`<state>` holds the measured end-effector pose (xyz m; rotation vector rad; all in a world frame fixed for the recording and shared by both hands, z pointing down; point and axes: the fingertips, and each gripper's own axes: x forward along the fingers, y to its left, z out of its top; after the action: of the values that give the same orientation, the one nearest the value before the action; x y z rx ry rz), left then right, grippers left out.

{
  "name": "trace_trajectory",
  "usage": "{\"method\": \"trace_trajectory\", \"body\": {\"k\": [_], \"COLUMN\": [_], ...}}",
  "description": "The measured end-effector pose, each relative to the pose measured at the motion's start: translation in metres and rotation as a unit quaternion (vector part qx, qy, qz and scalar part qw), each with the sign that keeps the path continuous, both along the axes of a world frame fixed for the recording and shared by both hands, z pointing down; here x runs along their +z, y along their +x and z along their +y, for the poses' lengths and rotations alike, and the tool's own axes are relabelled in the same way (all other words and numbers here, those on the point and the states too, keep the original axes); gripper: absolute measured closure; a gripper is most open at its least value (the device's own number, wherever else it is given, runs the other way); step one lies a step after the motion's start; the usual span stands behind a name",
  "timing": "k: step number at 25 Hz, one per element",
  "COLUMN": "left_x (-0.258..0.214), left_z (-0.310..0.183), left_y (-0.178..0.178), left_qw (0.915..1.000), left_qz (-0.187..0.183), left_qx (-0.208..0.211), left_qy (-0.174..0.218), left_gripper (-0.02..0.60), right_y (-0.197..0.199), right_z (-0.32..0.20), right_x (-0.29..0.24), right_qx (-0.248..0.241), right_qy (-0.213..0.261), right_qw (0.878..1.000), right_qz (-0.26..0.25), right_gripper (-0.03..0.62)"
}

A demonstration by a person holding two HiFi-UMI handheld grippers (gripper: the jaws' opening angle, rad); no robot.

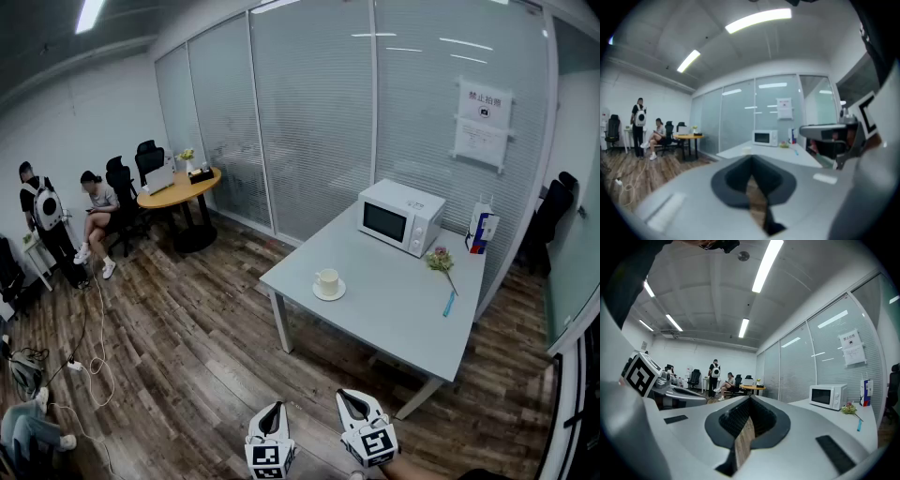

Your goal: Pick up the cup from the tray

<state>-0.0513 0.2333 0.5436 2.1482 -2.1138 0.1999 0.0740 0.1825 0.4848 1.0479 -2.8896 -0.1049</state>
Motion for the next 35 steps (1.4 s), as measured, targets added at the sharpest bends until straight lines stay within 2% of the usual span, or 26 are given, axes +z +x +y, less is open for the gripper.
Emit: {"method": "trace_trajectory", "body": {"k": [11, 14, 21, 25, 31, 35], "left_x": [-0.010, -0.016, 0.003, 0.006, 0.012, 0.011], "left_z": [0.008, 0.014, 0.029, 0.029, 0.004, -0.027], "left_y": [-0.016, -0.022, -0.036, -0.045, -0.054, -0.060], "left_qw": [0.9999, 0.9999, 0.9998, 0.9997, 0.9996, 0.9994], "left_qz": [0.005, 0.004, 0.019, 0.026, 0.025, 0.030], "left_qx": [-0.008, -0.012, 0.000, -0.001, -0.008, -0.016], "left_qy": [0.005, 0.004, 0.005, 0.003, 0.000, 0.002], "left_gripper": [0.577, 0.577, 0.577, 0.577, 0.577, 0.577], "right_y": [-0.017, -0.024, -0.041, -0.046, -0.056, -0.065], "right_z": [0.011, 0.018, 0.038, 0.044, 0.014, -0.025], "right_x": [0.008, 0.009, 0.005, 0.022, 0.027, 0.025], "right_qx": [-0.015, -0.026, -0.017, -0.022, -0.028, -0.036], "right_qy": [0.008, 0.008, -0.008, -0.020, -0.027, -0.025], "right_qw": [1.000, 1.000, 1.000, 1.000, 0.999, 0.999], "right_qz": [0.008, -0.004, -0.007, -0.006, -0.009, -0.033], "right_gripper": [0.591, 0.591, 0.591, 0.591, 0.591, 0.591]}}
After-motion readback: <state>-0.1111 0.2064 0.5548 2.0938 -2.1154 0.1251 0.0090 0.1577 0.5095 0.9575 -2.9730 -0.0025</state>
